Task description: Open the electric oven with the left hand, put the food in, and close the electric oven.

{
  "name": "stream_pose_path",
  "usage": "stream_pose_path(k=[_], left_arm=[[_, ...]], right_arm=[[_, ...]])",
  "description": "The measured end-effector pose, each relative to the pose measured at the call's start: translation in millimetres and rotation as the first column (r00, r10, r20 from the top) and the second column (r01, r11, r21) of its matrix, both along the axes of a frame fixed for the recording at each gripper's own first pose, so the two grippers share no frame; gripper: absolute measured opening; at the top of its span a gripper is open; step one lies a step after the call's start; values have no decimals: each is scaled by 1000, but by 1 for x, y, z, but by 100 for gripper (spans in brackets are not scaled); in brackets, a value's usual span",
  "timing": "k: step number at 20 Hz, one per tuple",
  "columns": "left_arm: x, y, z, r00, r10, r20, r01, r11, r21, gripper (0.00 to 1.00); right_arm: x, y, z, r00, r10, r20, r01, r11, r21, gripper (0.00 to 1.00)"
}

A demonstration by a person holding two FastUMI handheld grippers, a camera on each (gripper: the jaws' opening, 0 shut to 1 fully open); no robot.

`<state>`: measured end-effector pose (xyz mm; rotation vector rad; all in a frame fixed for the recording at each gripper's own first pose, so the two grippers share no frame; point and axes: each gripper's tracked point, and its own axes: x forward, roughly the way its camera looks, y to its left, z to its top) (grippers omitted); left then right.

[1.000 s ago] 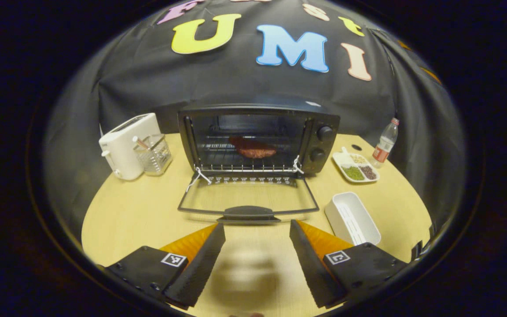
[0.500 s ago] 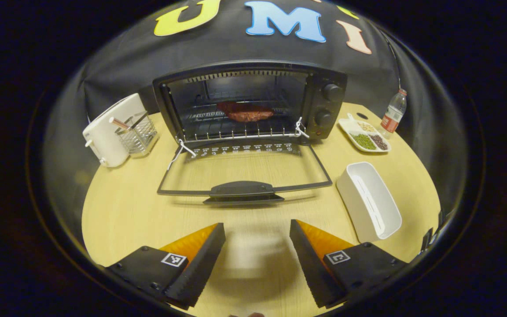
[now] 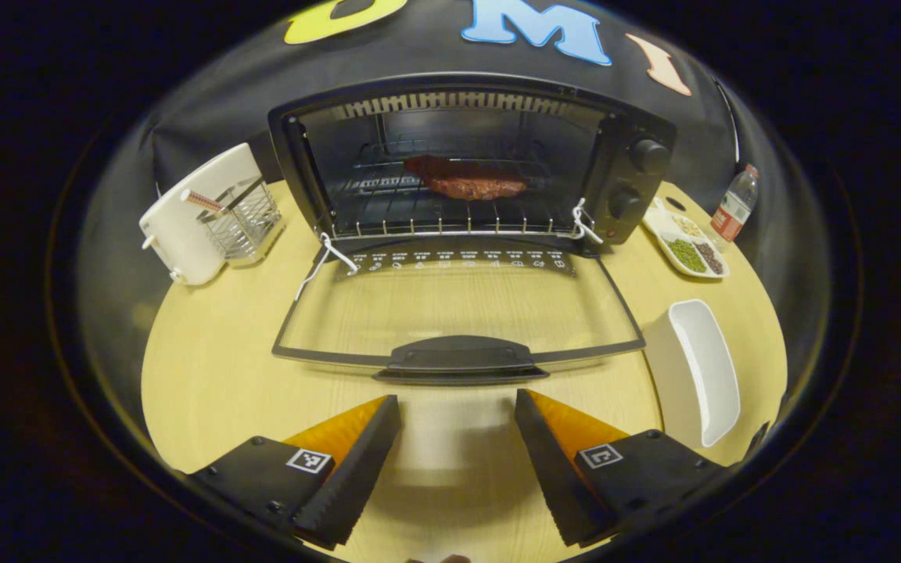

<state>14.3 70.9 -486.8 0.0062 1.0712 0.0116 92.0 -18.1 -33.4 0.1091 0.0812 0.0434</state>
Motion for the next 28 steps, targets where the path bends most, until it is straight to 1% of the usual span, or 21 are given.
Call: stream_pose_path(k=[1,2,3,5,6,7,9,10,12,15,18,20,21,24,25,26,28], left_arm=[[0,1,-1,1000,2,-7,-2,1000,-1,99],[3,4,-3,1000,0,-5,0,1000,5,100],[5,5,-4,1000,-1,-8,1,1000,4,99],[5,4,-9,1000,-2,-19,2,1000,-2,100],[6,4,-10,1000,-9,-20,9,1000,3,99],[8,3,-11,1000,-19,-21,19,1000,9,96],[9,2,-11,999,-29,-18,29,999,19,96],[7,2,-11,999,-25,-23,26,1000,15,100],[9,2,-11,999,-27,-23,27,1000,15,98],[9,1,-10,999,-24,-28,25,1000,16,99],[8,2,-3,1000,-27,-11,27,999,26,98],[8,1,1,1000,-23,2,23,999,22,100],[8,1,4,1000,-26,9,25,999,22,98],[7,0,13,999,-22,38,22,1000,22,100],[7,0,18,999,-22,47,21,1000,21,94],[7,1,23,998,-24,61,23,1000,21,98],[7,0,34,996,-24,88,22,1000,22,98]], right_arm=[[0,1,1,1000,1,1,-1,1000,-2,98],[0,2,0,1000,2,-2,-2,1000,-4,98],[-1,3,0,1000,4,-3,-4,1000,-7,98],[0,1,0,1000,0,1,0,1000,-27,98],[1,0,1,1000,-2,5,2,999,-32,98],[2,0,2,1000,-2,5,2,999,-33,98],[3,-1,2,1000,-5,8,5,999,-34,98],[4,-2,2,1000,-8,8,8,999,-33,98],[4,-4,-3,1000,-10,-3,10,1000,-27,98],[6,-3,-8,1000,-3,-19,2,1000,-25,98],[8,5,-10,1000,20,-21,-21,999,-39,98],[9,13,-9,999,38,-16,-38,998,-44,99],[9,19,-8,999,50,-14,-51,998,-42,99],[8,33,5,996,81,27,-80,996,-49,98],[7,37,8,995,89,41,-86,994,-63,98],[6,40,11,994,96,52,-92,993,-76,98],[4,45,14,993,103,65,-97,991,-90,98]])
